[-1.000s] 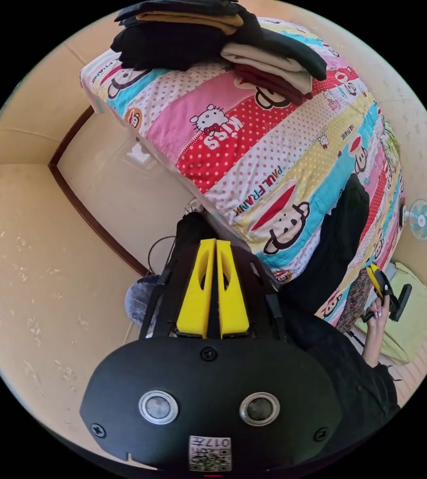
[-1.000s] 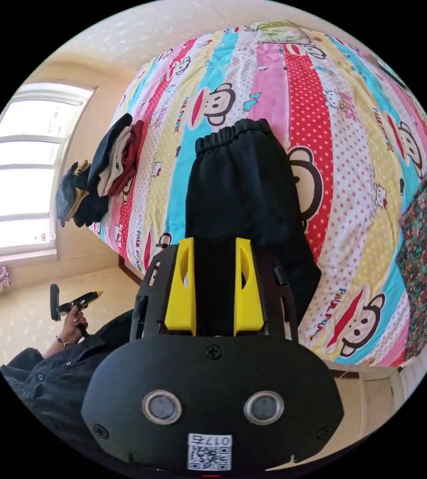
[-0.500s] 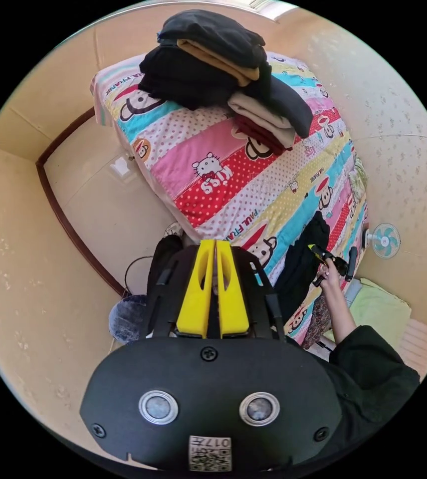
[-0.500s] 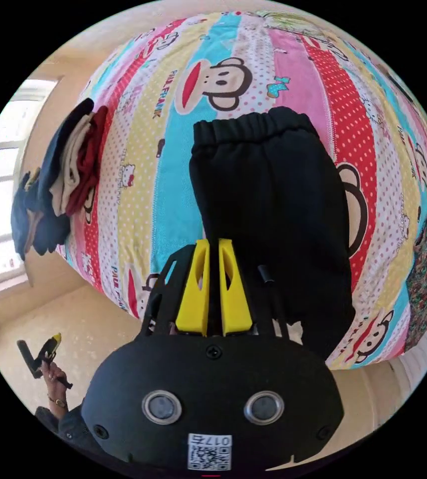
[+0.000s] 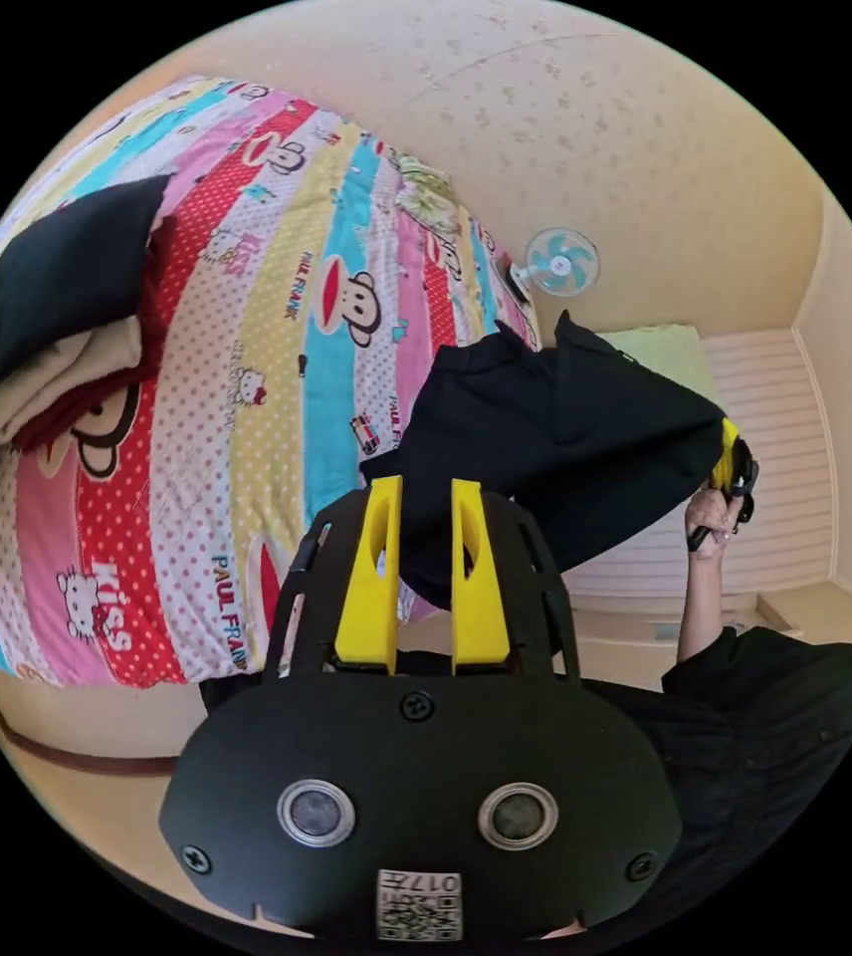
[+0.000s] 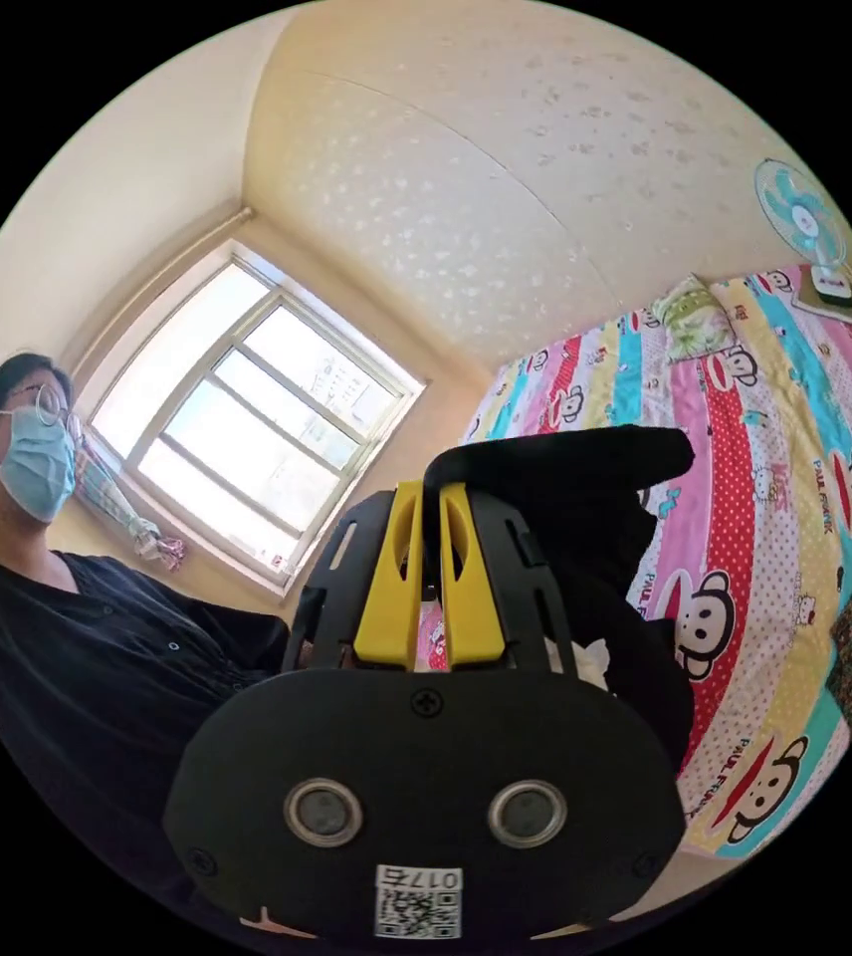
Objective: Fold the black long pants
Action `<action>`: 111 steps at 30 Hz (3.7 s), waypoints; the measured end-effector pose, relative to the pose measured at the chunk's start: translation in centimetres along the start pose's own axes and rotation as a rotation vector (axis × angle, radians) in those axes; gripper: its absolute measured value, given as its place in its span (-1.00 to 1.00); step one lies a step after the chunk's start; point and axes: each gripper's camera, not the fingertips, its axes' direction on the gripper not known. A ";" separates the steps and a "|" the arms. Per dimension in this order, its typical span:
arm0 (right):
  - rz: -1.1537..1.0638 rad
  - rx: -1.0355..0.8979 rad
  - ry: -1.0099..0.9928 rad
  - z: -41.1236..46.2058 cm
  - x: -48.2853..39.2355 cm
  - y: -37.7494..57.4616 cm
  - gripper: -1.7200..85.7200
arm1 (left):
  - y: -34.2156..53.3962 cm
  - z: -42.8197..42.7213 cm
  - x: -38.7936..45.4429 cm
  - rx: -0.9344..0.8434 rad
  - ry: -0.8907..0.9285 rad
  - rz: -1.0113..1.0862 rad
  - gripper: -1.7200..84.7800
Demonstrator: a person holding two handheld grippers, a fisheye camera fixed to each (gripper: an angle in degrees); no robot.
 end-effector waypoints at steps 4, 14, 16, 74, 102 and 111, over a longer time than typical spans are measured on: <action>-0.208 0.047 -0.083 -2.3 -10.5 -1.7 -0.90 | -1.8 -2.2 1.0 0.042 0.194 0.071 -0.71; -0.582 0.233 -0.260 -9.1 -29.5 -2.3 -0.91 | -6.9 -18.6 -1.3 0.280 0.793 0.158 -0.63; -0.596 0.269 -0.316 -9.7 -30.9 -2.0 -0.91 | -8.5 -20.9 -1.2 0.173 0.663 0.163 -0.64; 0.969 -0.463 0.518 -12.4 35.8 11.9 -0.72 | -5.5 22.4 -17.4 -0.499 -0.047 -0.082 -0.72; 0.934 -0.426 0.406 -52.3 46.0 17.9 -0.79 | 0.6 26.7 -5.1 -0.332 0.293 -0.012 -0.87; 0.708 -0.184 0.250 -49.5 58.1 -4.8 -0.65 | 1.3 12.1 -5.7 -0.089 0.380 -0.008 -0.87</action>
